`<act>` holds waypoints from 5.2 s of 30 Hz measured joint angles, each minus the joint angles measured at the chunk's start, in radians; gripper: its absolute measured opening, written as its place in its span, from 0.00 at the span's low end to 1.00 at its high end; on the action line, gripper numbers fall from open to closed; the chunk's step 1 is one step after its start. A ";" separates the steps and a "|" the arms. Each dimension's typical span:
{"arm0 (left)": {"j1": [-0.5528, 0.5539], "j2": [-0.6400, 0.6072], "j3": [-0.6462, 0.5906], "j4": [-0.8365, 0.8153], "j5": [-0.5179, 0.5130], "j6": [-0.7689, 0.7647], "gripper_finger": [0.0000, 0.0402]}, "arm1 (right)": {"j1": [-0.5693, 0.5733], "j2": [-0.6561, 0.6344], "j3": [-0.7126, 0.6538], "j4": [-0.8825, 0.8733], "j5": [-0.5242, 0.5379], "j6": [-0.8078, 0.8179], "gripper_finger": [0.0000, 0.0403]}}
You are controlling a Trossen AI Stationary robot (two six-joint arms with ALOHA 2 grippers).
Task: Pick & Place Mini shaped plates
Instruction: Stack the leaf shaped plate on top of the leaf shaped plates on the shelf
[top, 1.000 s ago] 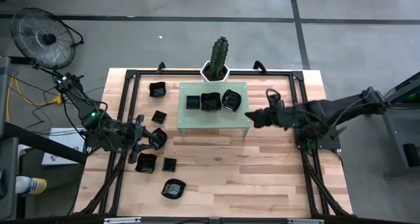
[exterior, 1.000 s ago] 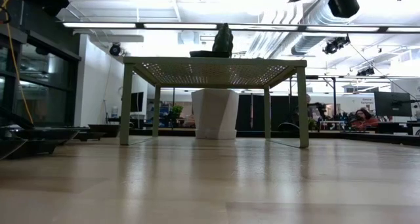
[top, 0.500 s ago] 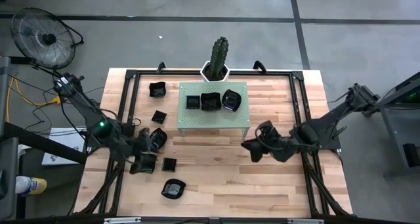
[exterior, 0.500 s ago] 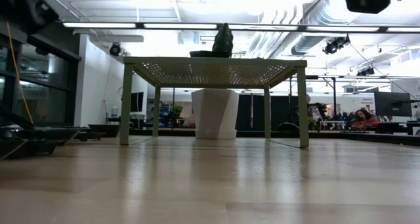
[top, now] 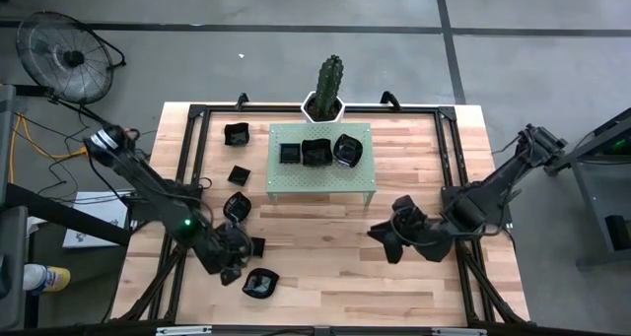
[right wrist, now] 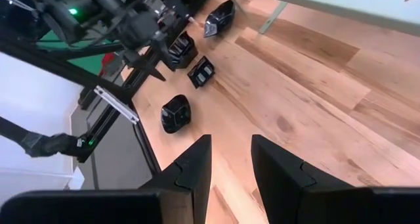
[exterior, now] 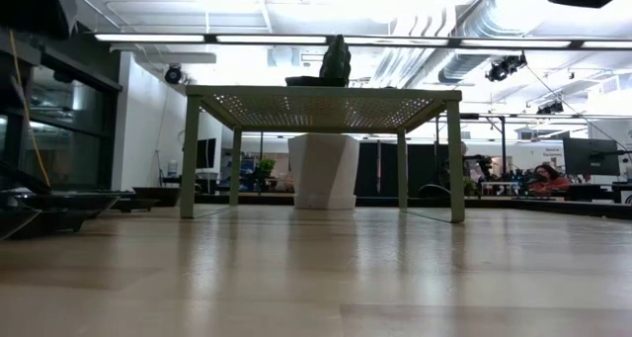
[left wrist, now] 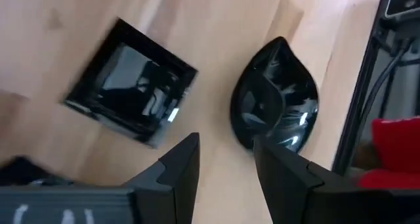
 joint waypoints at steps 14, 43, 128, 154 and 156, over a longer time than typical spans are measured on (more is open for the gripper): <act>0.000 0.174 0.028 0.135 0.077 -0.230 0.36 | 0.066 0.000 0.000 0.001 0.059 -0.032 0.26; 0.000 0.273 0.044 0.177 0.152 -0.365 0.36 | 0.086 0.000 0.000 0.002 0.078 -0.034 0.26; 0.087 0.273 0.407 0.253 -1.123 0.379 0.00 | 0.046 0.432 0.001 0.873 0.548 -0.731 0.26; 0.165 0.273 0.407 0.354 -1.053 0.562 0.00 | -0.087 0.432 0.017 0.932 0.455 -0.843 0.17; 0.165 0.273 0.407 0.354 -1.054 0.562 0.00 | -0.087 0.432 0.017 0.932 0.457 -0.843 0.13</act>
